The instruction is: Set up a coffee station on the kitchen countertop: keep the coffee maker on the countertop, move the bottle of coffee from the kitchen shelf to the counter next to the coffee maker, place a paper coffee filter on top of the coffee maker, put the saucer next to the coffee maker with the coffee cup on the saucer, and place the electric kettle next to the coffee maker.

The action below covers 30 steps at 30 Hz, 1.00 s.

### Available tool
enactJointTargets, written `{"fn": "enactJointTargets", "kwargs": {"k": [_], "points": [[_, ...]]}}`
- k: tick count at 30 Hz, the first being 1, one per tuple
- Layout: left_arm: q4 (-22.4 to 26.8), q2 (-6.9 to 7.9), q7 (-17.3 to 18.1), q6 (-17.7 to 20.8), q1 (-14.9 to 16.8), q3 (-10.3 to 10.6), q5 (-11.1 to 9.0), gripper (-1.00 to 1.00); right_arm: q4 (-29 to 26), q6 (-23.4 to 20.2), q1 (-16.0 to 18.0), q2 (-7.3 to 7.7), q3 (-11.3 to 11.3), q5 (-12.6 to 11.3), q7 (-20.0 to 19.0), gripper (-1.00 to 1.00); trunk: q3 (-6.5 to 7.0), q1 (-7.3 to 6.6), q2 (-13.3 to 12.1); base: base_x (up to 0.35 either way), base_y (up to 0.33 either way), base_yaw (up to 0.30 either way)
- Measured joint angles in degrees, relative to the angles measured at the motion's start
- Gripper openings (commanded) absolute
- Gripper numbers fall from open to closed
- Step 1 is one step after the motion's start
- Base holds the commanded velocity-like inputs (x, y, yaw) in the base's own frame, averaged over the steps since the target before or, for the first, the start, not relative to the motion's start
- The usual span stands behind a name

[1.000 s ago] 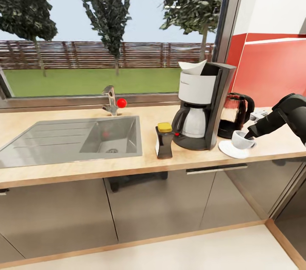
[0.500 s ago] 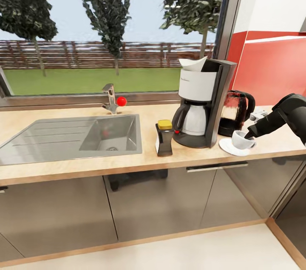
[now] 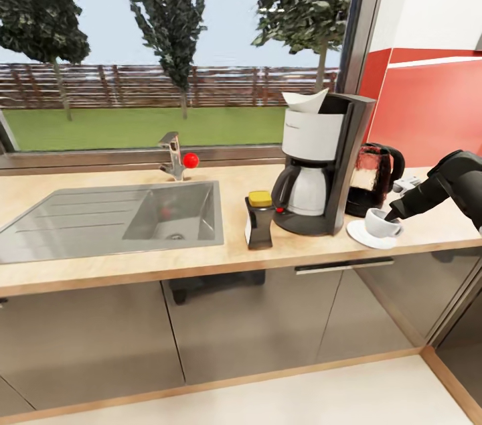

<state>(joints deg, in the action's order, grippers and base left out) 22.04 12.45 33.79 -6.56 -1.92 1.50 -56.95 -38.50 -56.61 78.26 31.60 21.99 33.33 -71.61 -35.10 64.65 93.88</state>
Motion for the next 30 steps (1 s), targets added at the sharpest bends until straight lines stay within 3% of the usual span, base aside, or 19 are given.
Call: {"fn": "enactJointTargets", "kwargs": {"k": [30], "points": [[0.12, 0.00, 0.06, -0.08, 0.00, 0.07, 0.00, 1.00, -0.04, -0.09, -0.01, 0.01, -0.02, 0.42, 0.25, -1.00, 0.00, 0.01, 0.00, 0.026, 0.000, 0.000]]}}
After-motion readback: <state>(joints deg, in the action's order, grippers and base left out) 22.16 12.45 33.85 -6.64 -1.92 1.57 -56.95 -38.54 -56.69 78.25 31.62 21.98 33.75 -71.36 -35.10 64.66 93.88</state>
